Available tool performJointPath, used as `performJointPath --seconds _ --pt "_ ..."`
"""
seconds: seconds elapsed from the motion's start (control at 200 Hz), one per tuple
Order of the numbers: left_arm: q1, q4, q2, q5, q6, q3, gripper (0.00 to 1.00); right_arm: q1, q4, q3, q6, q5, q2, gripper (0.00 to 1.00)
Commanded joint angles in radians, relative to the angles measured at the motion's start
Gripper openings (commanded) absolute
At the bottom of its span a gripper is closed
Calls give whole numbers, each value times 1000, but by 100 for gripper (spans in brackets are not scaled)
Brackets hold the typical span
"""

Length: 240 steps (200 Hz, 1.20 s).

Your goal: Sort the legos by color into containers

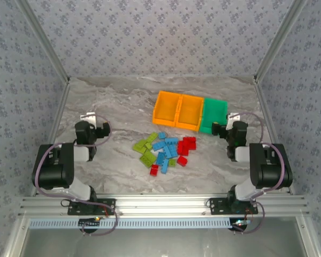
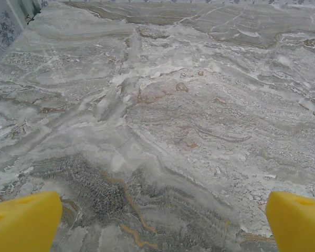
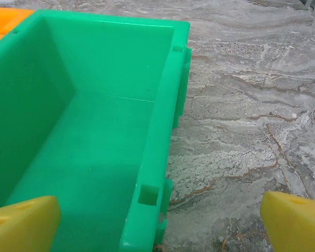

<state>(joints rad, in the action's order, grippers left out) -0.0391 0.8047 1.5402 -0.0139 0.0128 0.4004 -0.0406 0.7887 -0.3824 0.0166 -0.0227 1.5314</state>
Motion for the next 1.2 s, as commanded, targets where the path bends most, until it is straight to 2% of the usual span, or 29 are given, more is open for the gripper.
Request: performJointPath --seconds 0.0,0.3,0.49,0.54,0.585,0.685,0.725,0.765,0.829,0.939,1.064,1.194 --pt "5 4 -8 1 14 15 99 2 -9 -20 15 5 -15 100" --pt "5 4 -7 0 14 15 99 -14 -9 -21 6 -20 -14 100" --pt "4 4 -8 1 13 15 99 -2 -27 -18 10 7 -53 100" --pt "6 5 -8 4 13 14 99 6 -106 -42 2 44 -112 100" --pt "10 9 -8 17 13 12 99 24 -275 -89 -32 118 -193 100" --pt "41 10 -61 71 -7 -11 99 38 -687 -213 -274 199 -400 100" --pt "73 -6 -109 112 -30 -27 99 40 -858 -265 -397 180 -463 100" --pt "108 -90 -180 157 -37 -22 99 44 -985 -306 -462 103 -500 99" --pt "155 -318 -327 189 19 19 99 78 -1138 -369 -504 -22 -534 98" --pt "306 -570 -605 184 95 62 99 201 -1336 -463 -545 -105 -522 97" --pt "537 -781 -808 94 133 170 99 351 -1427 -501 -574 -149 -463 97" --pt "777 -1105 -837 68 49 374 99 478 -1440 -500 -638 -103 -406 97"
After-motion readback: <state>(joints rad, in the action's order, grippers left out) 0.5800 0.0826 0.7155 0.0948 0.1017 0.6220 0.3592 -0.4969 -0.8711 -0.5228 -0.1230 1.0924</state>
